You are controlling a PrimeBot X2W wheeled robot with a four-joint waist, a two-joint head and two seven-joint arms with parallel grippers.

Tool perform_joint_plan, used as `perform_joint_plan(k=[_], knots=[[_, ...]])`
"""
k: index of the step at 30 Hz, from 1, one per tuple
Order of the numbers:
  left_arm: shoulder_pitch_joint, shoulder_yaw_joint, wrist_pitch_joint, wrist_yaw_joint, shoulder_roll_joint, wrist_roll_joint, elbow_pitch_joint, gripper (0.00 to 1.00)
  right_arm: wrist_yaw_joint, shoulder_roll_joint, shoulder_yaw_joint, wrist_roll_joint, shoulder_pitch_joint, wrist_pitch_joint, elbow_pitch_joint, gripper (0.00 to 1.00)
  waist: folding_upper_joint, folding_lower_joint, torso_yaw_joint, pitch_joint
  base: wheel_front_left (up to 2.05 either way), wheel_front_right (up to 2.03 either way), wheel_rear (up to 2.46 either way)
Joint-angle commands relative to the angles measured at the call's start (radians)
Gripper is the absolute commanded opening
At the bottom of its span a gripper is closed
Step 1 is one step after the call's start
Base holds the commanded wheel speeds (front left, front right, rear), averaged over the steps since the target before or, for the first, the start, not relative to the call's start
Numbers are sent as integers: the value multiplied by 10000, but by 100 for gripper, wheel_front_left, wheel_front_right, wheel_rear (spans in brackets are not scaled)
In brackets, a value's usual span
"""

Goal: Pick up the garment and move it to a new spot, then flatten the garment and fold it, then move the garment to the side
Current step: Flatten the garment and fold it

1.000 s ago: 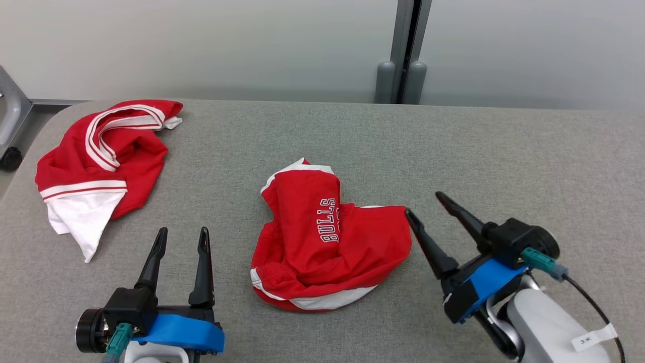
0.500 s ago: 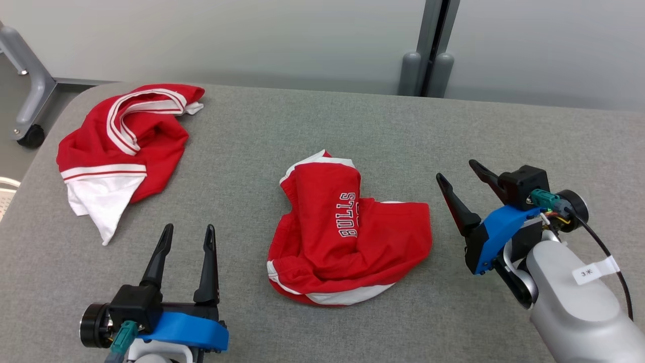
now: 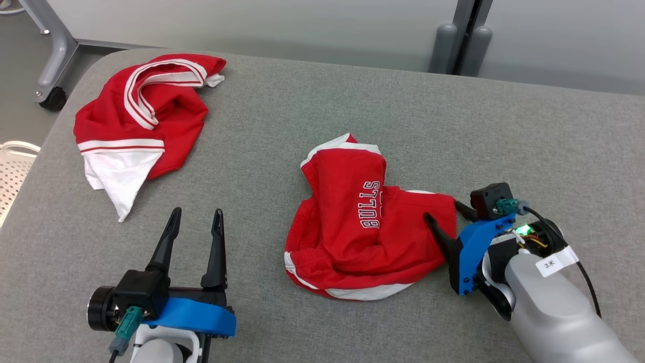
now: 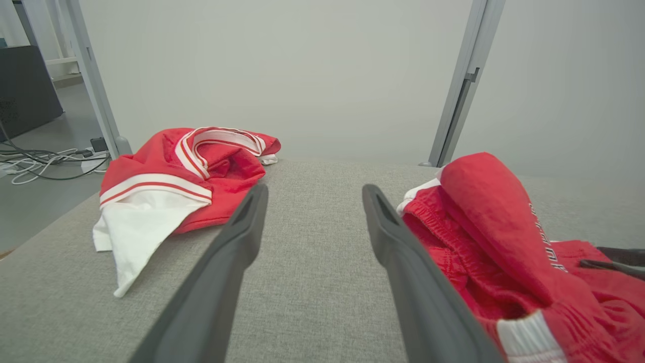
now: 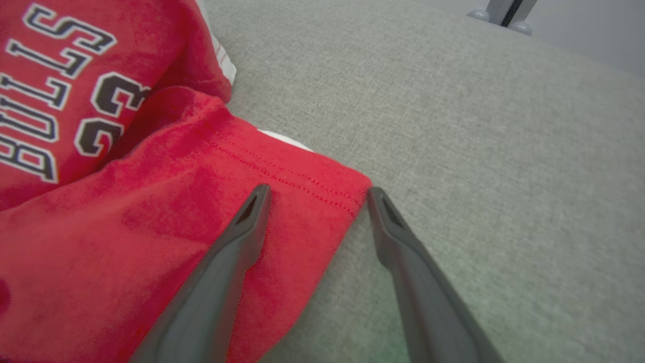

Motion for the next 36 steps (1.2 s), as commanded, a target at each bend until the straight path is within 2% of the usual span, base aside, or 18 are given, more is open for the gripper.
perform_joint_plan(k=[1,6,7,8,9,16,24,32,36], knots=[[-130,-2,-30,47,-6,-30,29,100,1,75,99,118,-149,76,200,100,-2,-1,38,4,0,0,0],[-54,-33,-30,94,-6,-93,53,100,3,434,507,601,64,332,740,100,-2,-1,65,-84,0,0,0],[-44,-40,-30,96,-8,-102,54,100,4,511,579,741,126,403,792,49,-2,-1,61,-100,0,0,0],[-42,-49,-30,97,-6,-113,57,100,12,570,635,886,165,410,779,36,-2,-1,52,-115,0,0,0],[-37,-60,-30,114,-8,-124,54,100,14,598,685,1051,179,322,729,0,-2,-1,35,-131,0,0,0],[70,11,-30,133,-7,-101,80,100,1,271,948,1614,123,-621,585,0,-2,-1,-225,-371,0,0,0],[436,90,-30,176,-8,-179,36,100,1,-319,949,2088,1055,-1868,-176,0,-2,-1,-867,-836,0,0,0],[614,-20,-30,192,-2,-185,-5,100,1,-949,-602,2693,3038,-2118,-2124,0,-2,-1,-1377,-981,0,0,0],[661,14,-29,189,-7,-220,-10,100,1,-898,-1720,2378,4481,-2127,-3223,0,-2,-1,-1575,-1016,0,0,0]])
